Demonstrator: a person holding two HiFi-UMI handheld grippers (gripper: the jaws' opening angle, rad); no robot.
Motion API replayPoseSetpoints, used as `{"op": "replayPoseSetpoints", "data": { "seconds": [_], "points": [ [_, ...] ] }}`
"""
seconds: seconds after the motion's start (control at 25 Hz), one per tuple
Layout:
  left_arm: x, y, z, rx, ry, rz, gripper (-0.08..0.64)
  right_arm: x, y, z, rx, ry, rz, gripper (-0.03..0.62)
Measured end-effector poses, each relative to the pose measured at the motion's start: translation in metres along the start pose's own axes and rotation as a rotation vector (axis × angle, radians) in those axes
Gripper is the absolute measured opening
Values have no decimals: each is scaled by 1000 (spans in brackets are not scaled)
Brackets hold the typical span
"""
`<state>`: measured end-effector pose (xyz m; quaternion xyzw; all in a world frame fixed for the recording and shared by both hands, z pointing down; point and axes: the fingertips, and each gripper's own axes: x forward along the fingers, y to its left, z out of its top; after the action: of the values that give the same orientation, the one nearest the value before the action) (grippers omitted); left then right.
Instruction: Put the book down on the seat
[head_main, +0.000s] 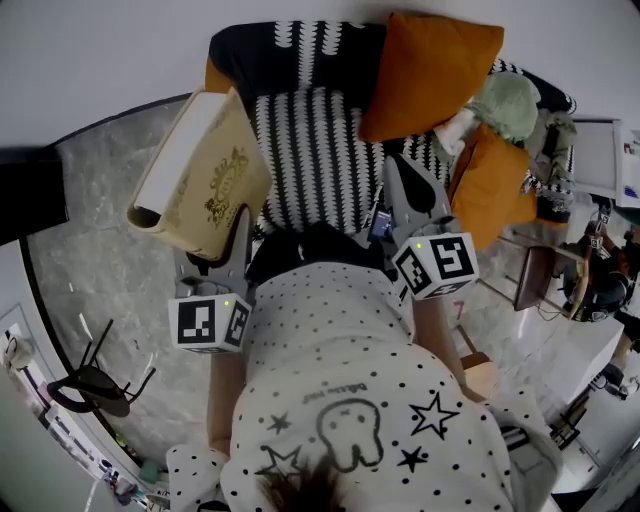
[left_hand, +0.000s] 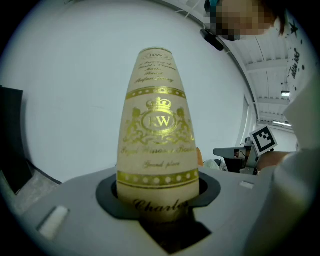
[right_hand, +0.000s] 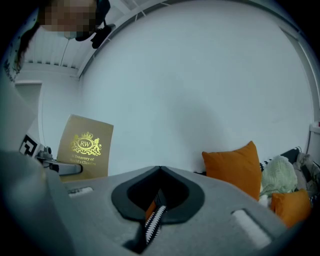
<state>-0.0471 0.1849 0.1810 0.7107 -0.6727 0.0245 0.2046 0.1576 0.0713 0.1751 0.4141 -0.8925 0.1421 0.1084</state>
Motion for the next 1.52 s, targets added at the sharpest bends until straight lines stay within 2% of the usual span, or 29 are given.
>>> {"op": "replayPoseSetpoints", "data": {
  "seconds": [0.12, 0.24, 0.4, 0.48, 1.52],
  "points": [
    [-1, 2, 1, -13, 9, -9, 227, 9, 21, -8, -1, 30, 46, -3],
    [-1, 3, 0, -2, 12, -31, 227, 25, 59, -26, -10, 83, 126, -3],
    [2, -3, 1, 4, 18, -51, 227, 32, 100, -38, -82, 112, 239, -3],
    [3, -5, 0, 12, 21, -60, 227, 32, 108, -40, -105, 118, 266, -3],
    [6, -17, -5, 38, 64, -76, 227, 30, 105, -42, -102, 114, 270, -3]
  ]
}}
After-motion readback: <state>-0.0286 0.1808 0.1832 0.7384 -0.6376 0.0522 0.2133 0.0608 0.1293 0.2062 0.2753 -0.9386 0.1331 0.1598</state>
